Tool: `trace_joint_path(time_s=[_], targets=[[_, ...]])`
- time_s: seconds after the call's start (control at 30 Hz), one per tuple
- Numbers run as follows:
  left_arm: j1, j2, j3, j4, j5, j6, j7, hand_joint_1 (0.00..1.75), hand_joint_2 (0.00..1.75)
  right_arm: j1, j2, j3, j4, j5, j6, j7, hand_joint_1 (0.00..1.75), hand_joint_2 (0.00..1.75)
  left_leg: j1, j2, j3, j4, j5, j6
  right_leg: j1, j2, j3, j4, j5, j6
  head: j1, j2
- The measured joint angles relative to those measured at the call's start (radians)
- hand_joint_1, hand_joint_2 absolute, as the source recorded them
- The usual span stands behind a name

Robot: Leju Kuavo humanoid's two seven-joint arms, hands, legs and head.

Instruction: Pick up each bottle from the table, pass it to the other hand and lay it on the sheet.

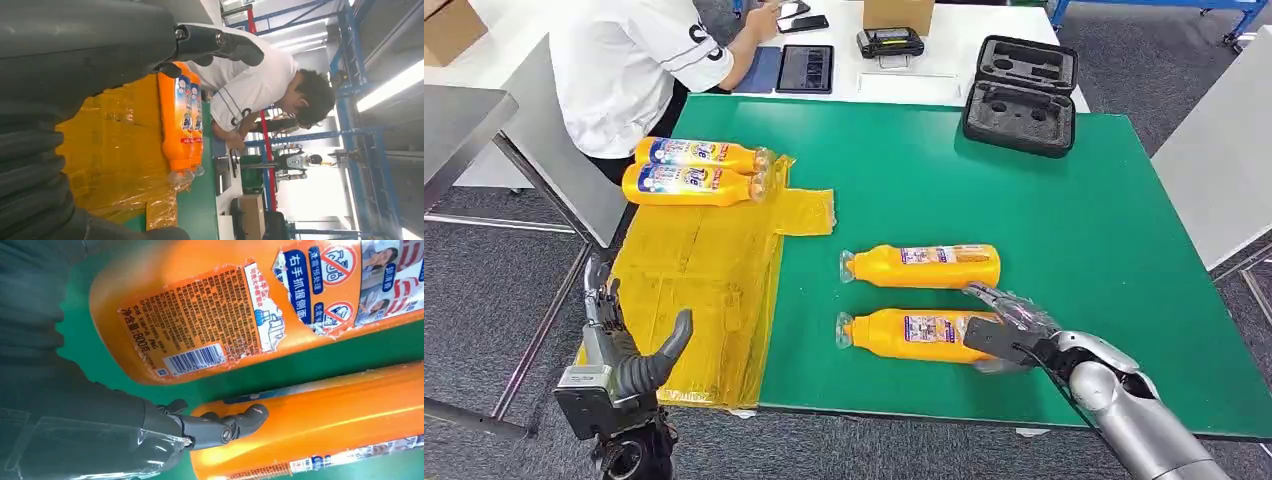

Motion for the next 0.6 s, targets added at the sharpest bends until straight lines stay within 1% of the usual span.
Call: trace_joint_path(time_s=[0.27,0.3,0.33,0.37,0.4,0.43,0.47,0.53,0.6], targets=[[0.000,0.000,0.000,0.003,0.012,0.001,0.000,0.00,1.75,-0.004,-0.008,0.019,0.016,-0.019,0.023,-0.004,0.00,1.75,0.000,0.000,0.000,0.000,0.000,0.000,0.000,0.000,0.000,0.000,0.000,0.000,0.000,0.000],[0.000,0.000,0.000,0.006,0.013,0.000,0.000,0.00,1.75,-0.003,-0.012,0.023,0.017,-0.019,0.024,-0.005,0.10,1.75,0.000,0.000,0.000,0.000,0.000,0.000,0.000,0.000,0.000,0.000,0.000,0.000,0.000,0.000],[0.001,0.000,0.000,0.007,0.019,0.000,0.000,0.00,1.75,-0.001,-0.014,0.026,0.017,-0.019,0.024,-0.005,0.26,1.75,0.000,0.000,0.000,0.000,0.000,0.000,0.000,0.000,0.000,0.000,0.000,0.000,0.000,0.000],[0.001,0.000,0.000,0.008,0.020,0.000,0.000,0.00,1.75,0.002,-0.018,0.028,0.016,-0.019,0.024,-0.005,0.93,1.75,0.000,0.000,0.000,0.000,0.000,0.000,0.000,0.000,0.000,0.000,0.000,0.000,0.000,0.000],[0.000,0.000,0.000,0.009,0.021,-0.001,0.000,0.00,1.75,0.006,-0.020,0.031,0.016,-0.019,0.024,-0.005,1.33,1.75,0.000,0.000,0.000,0.000,0.000,0.000,0.000,0.000,0.000,0.000,0.000,0.000,0.000,0.000],[0.000,0.000,0.000,0.010,0.022,-0.002,0.000,0.00,1.75,0.013,-0.022,0.031,0.016,-0.019,0.023,-0.005,1.38,1.75,0.000,0.000,0.000,0.000,0.000,0.000,0.000,0.000,0.000,0.000,0.000,0.000,0.000,0.000],[0.000,0.000,0.000,0.012,0.024,-0.004,0.000,0.00,1.75,0.018,-0.025,0.032,0.013,-0.019,0.021,-0.005,1.52,1.75,0.000,0.000,0.000,0.000,0.000,0.000,0.000,0.000,0.000,0.000,0.000,0.000,0.000,0.000],[-0.002,0.000,0.000,0.016,0.029,-0.010,0.000,0.00,1.75,0.026,-0.033,0.033,0.005,-0.019,0.019,-0.005,1.55,1.75,0.000,0.000,0.000,0.000,0.000,0.000,0.000,0.000,0.000,0.000,0.000,0.000,0.000,0.000],[-0.003,0.000,0.000,0.021,0.030,-0.012,0.000,0.00,1.75,0.037,-0.042,0.034,-0.006,-0.020,0.015,-0.003,1.54,1.75,0.000,0.000,0.000,0.000,0.000,0.000,0.000,0.000,0.000,0.000,0.000,0.000,0.000,0.000]])
